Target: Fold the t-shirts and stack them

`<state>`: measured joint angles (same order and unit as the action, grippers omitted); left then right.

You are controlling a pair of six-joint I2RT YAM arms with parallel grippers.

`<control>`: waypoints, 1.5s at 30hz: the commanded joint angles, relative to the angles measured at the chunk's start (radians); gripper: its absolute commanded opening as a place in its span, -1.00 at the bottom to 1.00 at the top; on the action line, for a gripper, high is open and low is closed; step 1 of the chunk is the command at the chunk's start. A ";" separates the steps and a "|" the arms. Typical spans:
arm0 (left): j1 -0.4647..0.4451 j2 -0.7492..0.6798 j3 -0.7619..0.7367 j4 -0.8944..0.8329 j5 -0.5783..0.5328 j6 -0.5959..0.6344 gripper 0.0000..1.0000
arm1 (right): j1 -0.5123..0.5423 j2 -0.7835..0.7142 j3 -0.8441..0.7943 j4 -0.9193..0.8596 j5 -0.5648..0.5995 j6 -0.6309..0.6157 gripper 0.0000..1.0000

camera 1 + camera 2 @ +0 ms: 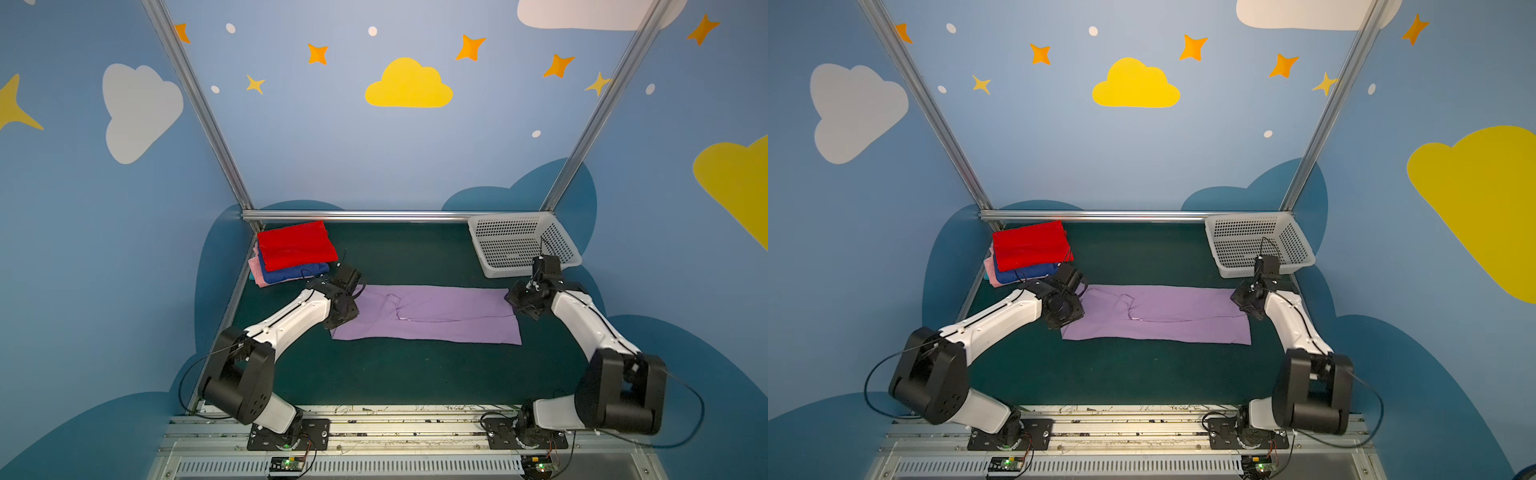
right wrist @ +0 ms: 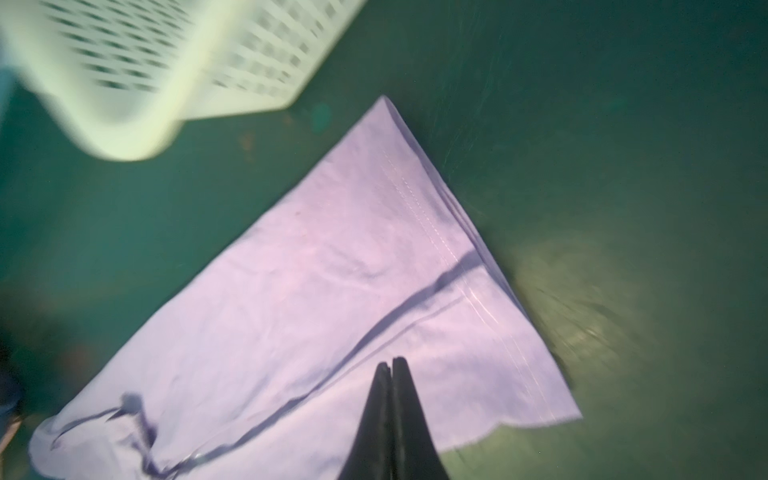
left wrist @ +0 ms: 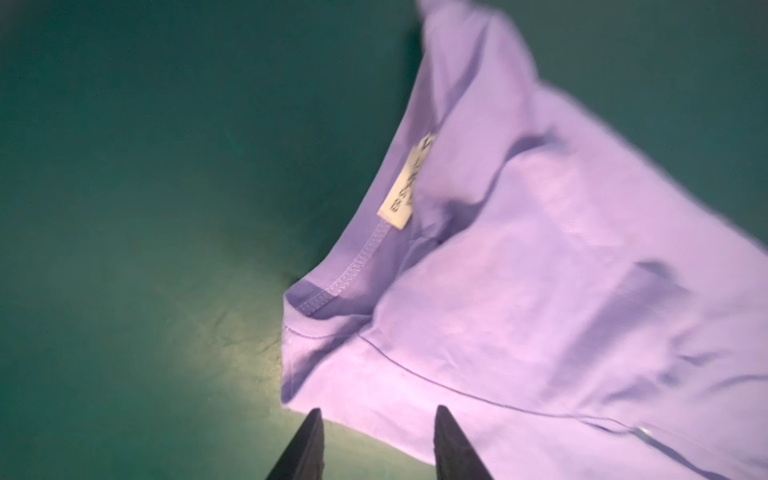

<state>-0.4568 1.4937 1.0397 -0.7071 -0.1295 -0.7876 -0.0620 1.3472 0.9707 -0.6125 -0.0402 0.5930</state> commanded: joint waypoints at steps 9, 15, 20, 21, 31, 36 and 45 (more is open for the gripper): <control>-0.062 0.092 -0.009 0.005 -0.024 -0.029 0.04 | -0.042 -0.052 -0.214 -0.101 -0.016 0.004 -0.46; -0.062 0.152 -0.023 0.028 -0.032 -0.042 0.16 | -0.041 0.034 -0.206 -0.130 -0.030 0.033 0.52; -0.046 0.191 -0.043 0.051 -0.025 -0.046 0.13 | -0.045 0.041 -0.232 -0.111 0.004 0.071 0.53; -0.041 0.196 -0.048 0.056 -0.022 -0.045 0.12 | -0.048 0.046 -0.233 -0.107 0.009 0.074 0.49; 0.015 0.264 -0.040 0.143 -0.011 0.004 0.01 | -0.079 0.138 -0.268 0.037 -0.052 0.129 -0.82; 0.044 0.342 0.046 0.157 -0.021 0.062 -0.01 | -0.080 0.095 -0.320 0.032 -0.092 0.140 -1.00; 0.055 0.533 0.276 0.158 -0.032 0.153 -0.02 | -0.037 -0.290 -0.479 -0.164 -0.152 0.167 -1.00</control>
<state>-0.4053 1.9503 1.2800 -0.5671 -0.1673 -0.6804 -0.1158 1.1347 0.5190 -0.6727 -0.1455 0.7387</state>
